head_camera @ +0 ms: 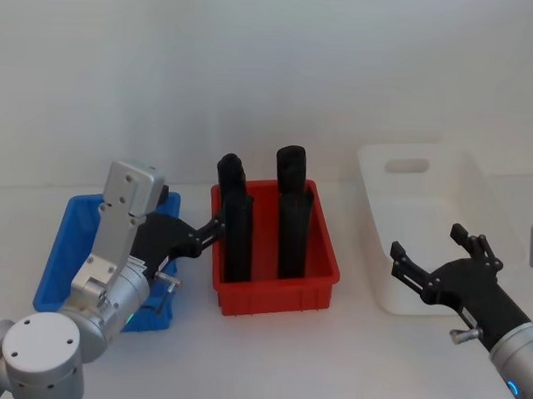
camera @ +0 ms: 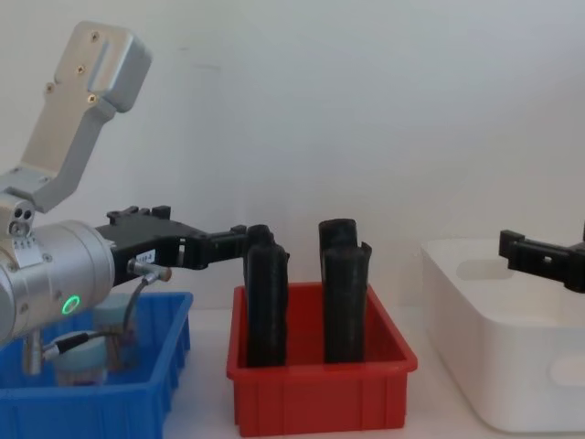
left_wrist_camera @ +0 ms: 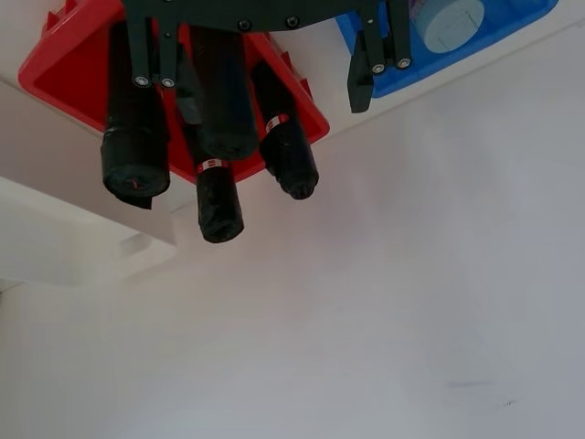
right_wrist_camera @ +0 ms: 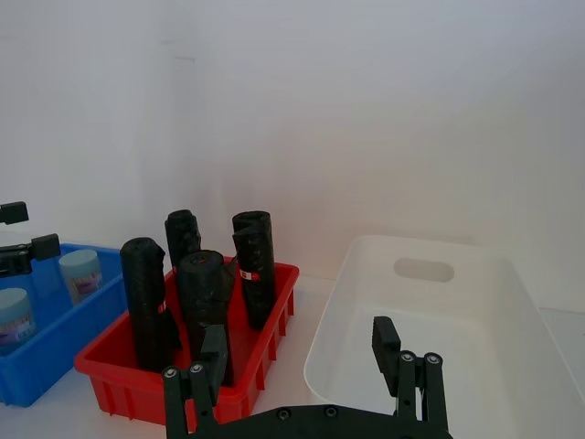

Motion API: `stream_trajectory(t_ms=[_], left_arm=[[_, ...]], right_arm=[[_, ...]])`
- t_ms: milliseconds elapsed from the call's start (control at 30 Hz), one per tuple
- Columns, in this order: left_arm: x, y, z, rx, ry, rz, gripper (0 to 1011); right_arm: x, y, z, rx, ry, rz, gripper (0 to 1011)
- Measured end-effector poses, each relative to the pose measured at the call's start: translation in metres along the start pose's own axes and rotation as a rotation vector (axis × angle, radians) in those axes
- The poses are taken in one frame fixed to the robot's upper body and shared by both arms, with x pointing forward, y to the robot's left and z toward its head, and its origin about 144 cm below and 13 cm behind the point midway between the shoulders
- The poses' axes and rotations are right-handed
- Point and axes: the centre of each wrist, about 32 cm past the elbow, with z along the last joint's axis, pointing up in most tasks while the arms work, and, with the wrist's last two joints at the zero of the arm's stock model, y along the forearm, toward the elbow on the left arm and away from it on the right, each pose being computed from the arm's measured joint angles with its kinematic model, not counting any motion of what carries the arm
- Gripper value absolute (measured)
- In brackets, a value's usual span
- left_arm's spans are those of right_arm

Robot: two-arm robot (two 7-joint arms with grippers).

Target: Pick the cotton swabs from the blue box and place them into the white box.

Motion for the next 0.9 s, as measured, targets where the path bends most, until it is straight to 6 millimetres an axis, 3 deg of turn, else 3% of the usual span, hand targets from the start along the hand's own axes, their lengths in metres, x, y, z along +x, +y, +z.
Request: stream_trajectory(t_ms=[500,900], left_arm=[[0.032,-0.005,-0.012,0.098,0.089,0.101,1004],[0.044,0.000,-0.018,0.153,0.133,0.140,1004]], right_arm=[[0.000,0.000,0.000,0.000,0.000,0.000,1001],[0.000,0.000,0.000,0.000,0.000,0.000,1001]])
